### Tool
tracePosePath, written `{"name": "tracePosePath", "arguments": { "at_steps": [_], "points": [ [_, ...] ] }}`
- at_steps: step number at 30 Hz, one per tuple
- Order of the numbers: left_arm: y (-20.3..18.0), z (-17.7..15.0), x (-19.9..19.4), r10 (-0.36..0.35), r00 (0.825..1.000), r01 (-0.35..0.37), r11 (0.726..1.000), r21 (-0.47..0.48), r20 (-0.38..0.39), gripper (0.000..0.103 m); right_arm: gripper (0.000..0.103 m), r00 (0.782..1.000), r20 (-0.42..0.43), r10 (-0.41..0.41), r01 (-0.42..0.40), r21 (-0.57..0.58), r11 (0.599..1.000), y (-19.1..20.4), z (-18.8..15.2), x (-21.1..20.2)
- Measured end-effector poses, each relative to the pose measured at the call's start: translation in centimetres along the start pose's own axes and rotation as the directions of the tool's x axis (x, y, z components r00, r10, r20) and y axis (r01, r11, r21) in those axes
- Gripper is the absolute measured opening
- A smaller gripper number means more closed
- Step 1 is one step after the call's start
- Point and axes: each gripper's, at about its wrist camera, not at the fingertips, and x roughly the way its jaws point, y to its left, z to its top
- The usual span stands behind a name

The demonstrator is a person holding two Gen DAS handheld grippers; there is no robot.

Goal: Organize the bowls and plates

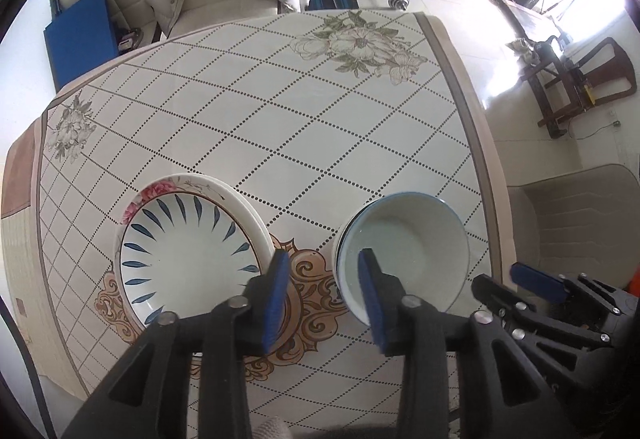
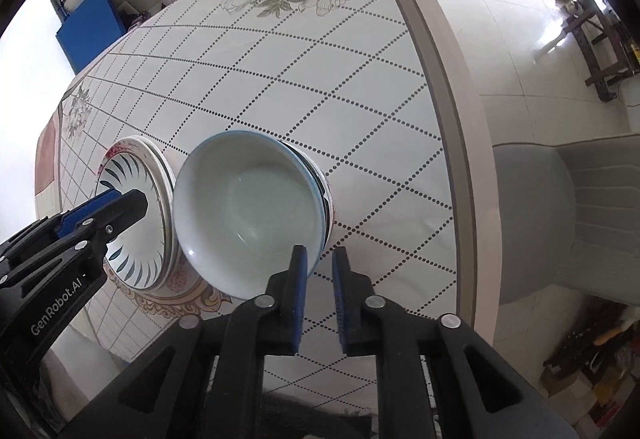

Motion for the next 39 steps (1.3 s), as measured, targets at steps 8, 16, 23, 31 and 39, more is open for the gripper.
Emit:
{"name": "tracePosePath", "arguments": {
  "at_steps": [8, 16, 23, 31, 39],
  "points": [
    [0.1, -1.8, -5.4, 0.047, 0.988, -0.044, 0.999, -0.019, 0.148, 0.092, 0.091, 0.977, 0.193, -0.090, 0.100, -0.047, 0.994, 0.7, -1.9, -6.8],
    [-0.1, -4.4, -11.0, 0.054, 0.966, -0.052, 0.999, -0.013, 0.252, 0.092, 0.097, 0.923, 0.347, -0.166, 0.192, -0.041, 0.980, 1.5, -5.8, -13.9],
    [0.1, -6.7, -15.1, 0.092, 0.936, -0.087, 0.996, -0.030, 0.339, 0.092, 0.097, 0.887, 0.429, -0.170, 0.195, -0.016, 0.981, 2.1, -9.3, -19.1],
    [1.0, -9.0, -17.2, 0.101, 0.916, -0.080, 0.994, -0.071, 0.387, 0.092, 0.097, 0.873, 0.462, -0.156, 0.182, -0.011, 0.983, 3.0, -12.5, -22.4],
    [1.0, -8.9, -15.8, 0.077, 0.940, -0.058, 0.996, -0.068, 0.332, 0.093, 0.097, 0.885, 0.443, -0.144, 0.155, 0.013, 0.988, 2.4, -12.6, -22.0]
  ]
}}
